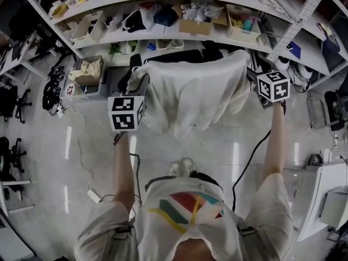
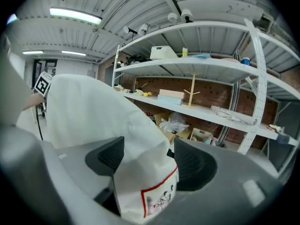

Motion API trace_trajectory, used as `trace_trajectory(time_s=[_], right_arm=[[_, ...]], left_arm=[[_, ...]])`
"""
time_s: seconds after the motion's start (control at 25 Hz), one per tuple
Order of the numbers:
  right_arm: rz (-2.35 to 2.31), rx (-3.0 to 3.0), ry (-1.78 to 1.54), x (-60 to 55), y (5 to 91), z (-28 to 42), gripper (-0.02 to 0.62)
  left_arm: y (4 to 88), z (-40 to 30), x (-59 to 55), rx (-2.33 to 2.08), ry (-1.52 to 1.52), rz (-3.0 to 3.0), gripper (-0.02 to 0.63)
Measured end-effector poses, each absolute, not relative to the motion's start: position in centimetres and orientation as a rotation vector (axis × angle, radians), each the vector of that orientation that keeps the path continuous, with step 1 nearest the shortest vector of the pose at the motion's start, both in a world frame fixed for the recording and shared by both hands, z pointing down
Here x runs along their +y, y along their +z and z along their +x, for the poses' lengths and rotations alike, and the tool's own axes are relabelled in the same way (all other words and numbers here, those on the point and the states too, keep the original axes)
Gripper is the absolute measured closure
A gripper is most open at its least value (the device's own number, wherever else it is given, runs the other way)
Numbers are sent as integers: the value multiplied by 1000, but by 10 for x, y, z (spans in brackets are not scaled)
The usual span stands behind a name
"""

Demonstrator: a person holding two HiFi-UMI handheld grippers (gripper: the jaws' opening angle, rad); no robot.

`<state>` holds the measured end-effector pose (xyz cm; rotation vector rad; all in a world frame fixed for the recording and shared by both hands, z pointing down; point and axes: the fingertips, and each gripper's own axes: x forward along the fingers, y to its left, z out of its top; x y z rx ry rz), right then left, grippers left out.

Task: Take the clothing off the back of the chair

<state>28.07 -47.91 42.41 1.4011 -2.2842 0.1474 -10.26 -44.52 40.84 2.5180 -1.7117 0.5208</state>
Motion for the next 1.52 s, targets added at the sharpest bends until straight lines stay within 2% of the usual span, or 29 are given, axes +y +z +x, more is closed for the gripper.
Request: trace_trajectory(time_s=[0.04, 0.16, 0.24, 0.32, 0.4, 0.52, 0.64, 1.52], right_arm=[[1379, -2302, 171, -480, 426, 277, 275], [1321, -2330, 207, -480, 429, 266, 350], [1300, -2324, 203, -480, 432, 261, 406], [1298, -2290, 180, -480, 436, 259, 473], [1308, -2228, 134, -480, 442, 258, 579], [1325, -2191, 106, -478, 446, 256, 588], [1364, -2201, 112, -477, 445, 256, 588], [1541, -2146, 54, -441, 422, 261, 589]], left_arm=[[409, -102, -445, -1708, 519, 2517, 385], [412, -100, -445, -1680, 516, 2509, 388], [414, -100, -445, -1664, 532, 2496, 422], [416, -101, -444, -1666, 562, 2488, 485], [417, -102, -443, -1675, 586, 2485, 522], [418, -101, -443, -1684, 603, 2484, 563], [418, -101, -443, -1689, 597, 2479, 572], [406, -144, -451, -1862, 569, 2379, 586]])
